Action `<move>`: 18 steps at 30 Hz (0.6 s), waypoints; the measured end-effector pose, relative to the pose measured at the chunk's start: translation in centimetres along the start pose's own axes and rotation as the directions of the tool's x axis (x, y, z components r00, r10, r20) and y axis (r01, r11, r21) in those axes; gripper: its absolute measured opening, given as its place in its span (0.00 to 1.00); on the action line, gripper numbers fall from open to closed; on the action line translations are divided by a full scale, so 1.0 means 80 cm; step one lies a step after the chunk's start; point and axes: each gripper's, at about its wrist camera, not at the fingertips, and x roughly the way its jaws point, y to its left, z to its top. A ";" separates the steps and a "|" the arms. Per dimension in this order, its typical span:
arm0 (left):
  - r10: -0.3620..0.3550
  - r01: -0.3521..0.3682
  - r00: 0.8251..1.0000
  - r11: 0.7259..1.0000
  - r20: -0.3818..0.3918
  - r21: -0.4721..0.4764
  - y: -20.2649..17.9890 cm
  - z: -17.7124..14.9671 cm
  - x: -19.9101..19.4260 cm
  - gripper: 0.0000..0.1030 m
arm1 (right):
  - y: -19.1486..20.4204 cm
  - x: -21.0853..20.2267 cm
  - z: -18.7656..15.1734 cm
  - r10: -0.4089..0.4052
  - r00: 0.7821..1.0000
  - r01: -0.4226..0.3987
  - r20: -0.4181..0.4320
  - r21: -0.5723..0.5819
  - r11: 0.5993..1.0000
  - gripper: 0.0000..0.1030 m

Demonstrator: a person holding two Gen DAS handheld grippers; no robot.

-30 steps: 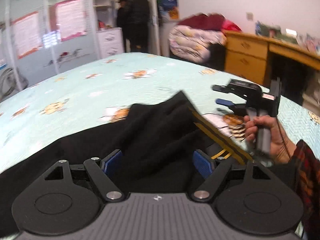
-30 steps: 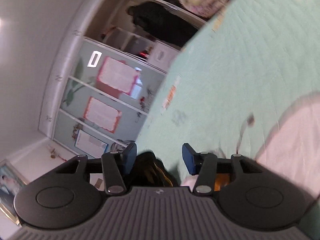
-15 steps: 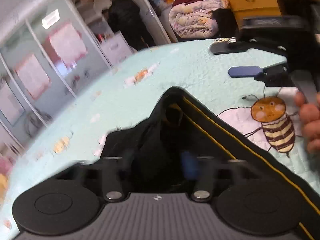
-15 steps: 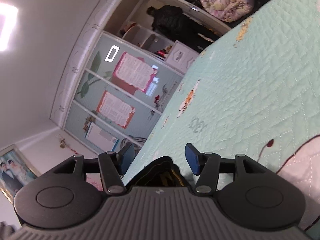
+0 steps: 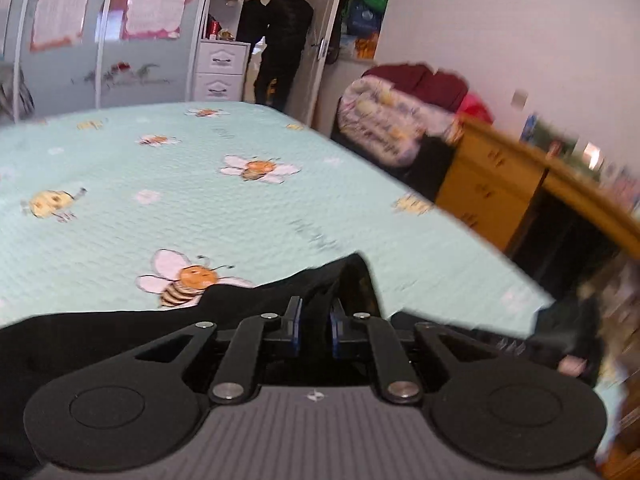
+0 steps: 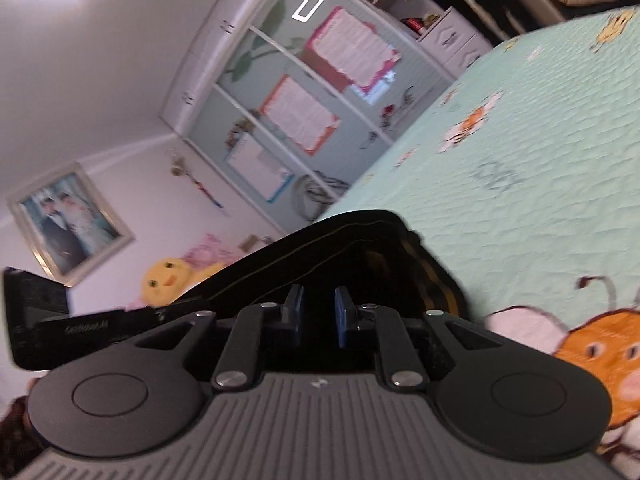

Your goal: Fold clothes

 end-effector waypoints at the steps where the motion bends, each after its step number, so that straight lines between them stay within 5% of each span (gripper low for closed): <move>1: -0.017 0.017 1.000 1.000 0.007 -0.019 0.002 0.003 -0.001 0.11 | -0.001 0.002 -0.001 0.001 1.000 -0.001 -0.003 0.020 1.000 0.19; 8: -0.062 0.063 0.998 0.993 0.018 -0.095 0.009 0.012 0.001 0.03 | 0.004 0.056 -0.029 -0.031 0.990 0.053 -0.138 0.159 0.986 0.23; 10: -0.072 0.073 0.997 0.992 0.013 -0.103 0.008 0.011 0.005 0.00 | 0.007 0.099 -0.061 -0.019 0.944 0.091 -0.329 0.205 0.975 0.34; 12: -0.069 0.071 0.997 0.991 0.022 -0.115 0.009 0.010 0.007 0.00 | 0.021 0.118 -0.078 -0.066 0.904 0.125 -0.422 0.113 0.986 0.24; 16: -0.056 0.059 0.998 0.988 0.026 -0.142 0.012 0.002 0.001 0.00 | 0.011 0.091 -0.060 0.059 0.946 0.015 -0.319 0.224 0.974 0.31; 18: -0.039 0.041 0.999 0.991 0.022 -0.125 0.005 -0.007 -0.007 0.03 | 0.006 0.077 -0.053 0.033 0.966 0.030 -0.257 0.237 0.971 0.36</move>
